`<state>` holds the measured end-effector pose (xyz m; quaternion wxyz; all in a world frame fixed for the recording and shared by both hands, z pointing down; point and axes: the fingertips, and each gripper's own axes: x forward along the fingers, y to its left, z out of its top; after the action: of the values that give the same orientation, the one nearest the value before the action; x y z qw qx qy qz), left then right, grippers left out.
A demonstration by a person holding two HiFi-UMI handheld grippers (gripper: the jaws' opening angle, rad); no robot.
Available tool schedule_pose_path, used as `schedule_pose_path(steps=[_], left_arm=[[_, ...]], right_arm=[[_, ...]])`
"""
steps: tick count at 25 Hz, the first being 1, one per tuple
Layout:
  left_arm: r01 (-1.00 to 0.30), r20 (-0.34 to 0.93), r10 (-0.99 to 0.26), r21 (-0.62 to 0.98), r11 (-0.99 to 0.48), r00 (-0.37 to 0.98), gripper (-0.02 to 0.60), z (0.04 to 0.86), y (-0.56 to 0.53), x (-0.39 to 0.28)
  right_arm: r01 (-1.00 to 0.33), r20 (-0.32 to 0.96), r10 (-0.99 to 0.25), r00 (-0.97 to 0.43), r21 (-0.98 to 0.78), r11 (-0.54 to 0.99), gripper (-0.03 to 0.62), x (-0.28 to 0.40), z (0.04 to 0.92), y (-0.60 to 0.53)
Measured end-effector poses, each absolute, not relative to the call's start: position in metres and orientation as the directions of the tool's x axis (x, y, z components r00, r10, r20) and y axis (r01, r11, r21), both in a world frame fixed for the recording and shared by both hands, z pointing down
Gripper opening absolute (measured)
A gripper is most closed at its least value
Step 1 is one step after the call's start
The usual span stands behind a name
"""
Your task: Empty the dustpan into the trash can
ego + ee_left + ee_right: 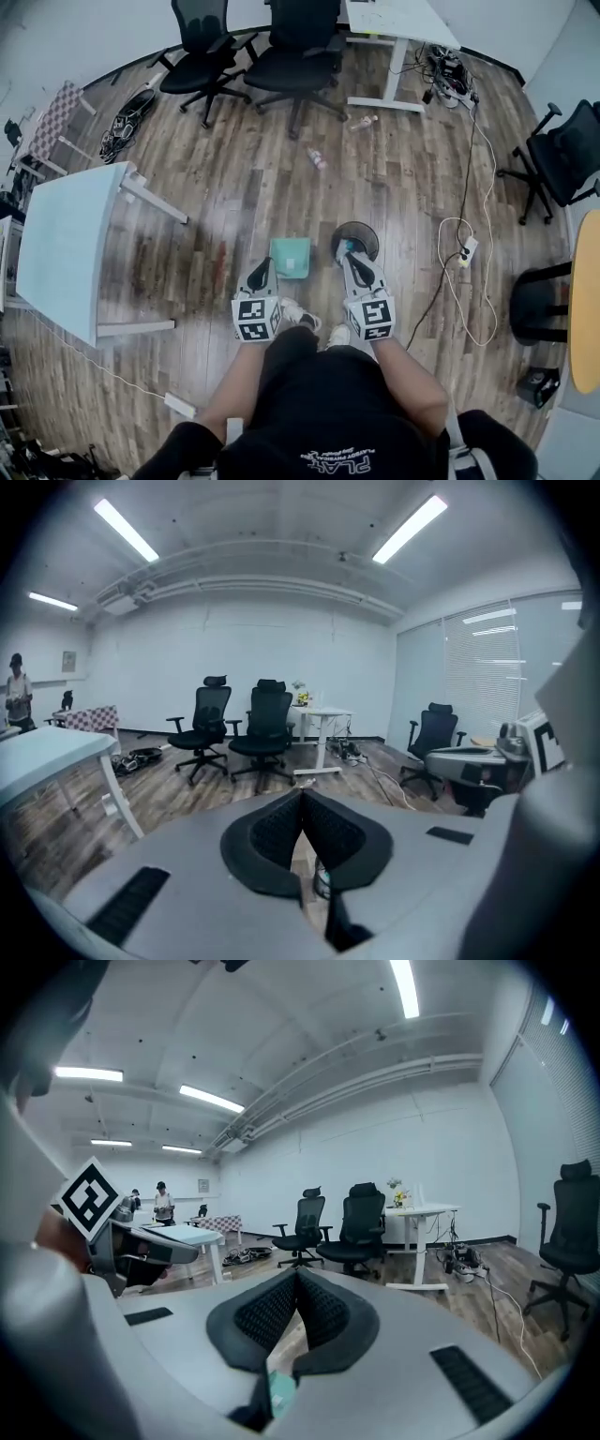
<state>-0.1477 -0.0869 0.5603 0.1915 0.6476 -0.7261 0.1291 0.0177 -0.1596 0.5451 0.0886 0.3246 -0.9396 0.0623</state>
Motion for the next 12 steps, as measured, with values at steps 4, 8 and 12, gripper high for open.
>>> schedule_pose_path(steps=[4,8,12], left_arm=[[-0.994,0.407,-0.913,0.096,0.048,-0.005,0.023,0.538,-0.077,-0.114],[-0.993,0.352,-0.934,0.113,-0.021,0.060,0.023,0.520,-0.078,-0.087],[-0.993,0.310,-0.948,0.108,-0.045,0.077,0.023,0.505,-0.081,-0.080]], right_arm=[[-0.623,0.151,-0.616,-0.773,0.006,0.782,0.017,0.021,0.510,-0.154],[-0.632,0.135,-0.632,-0.763,0.054,0.774,0.017,0.028,0.488,-0.150],[-0.632,0.094,-0.635,-0.766,0.065,0.772,0.017,0.028,0.470,-0.145]])
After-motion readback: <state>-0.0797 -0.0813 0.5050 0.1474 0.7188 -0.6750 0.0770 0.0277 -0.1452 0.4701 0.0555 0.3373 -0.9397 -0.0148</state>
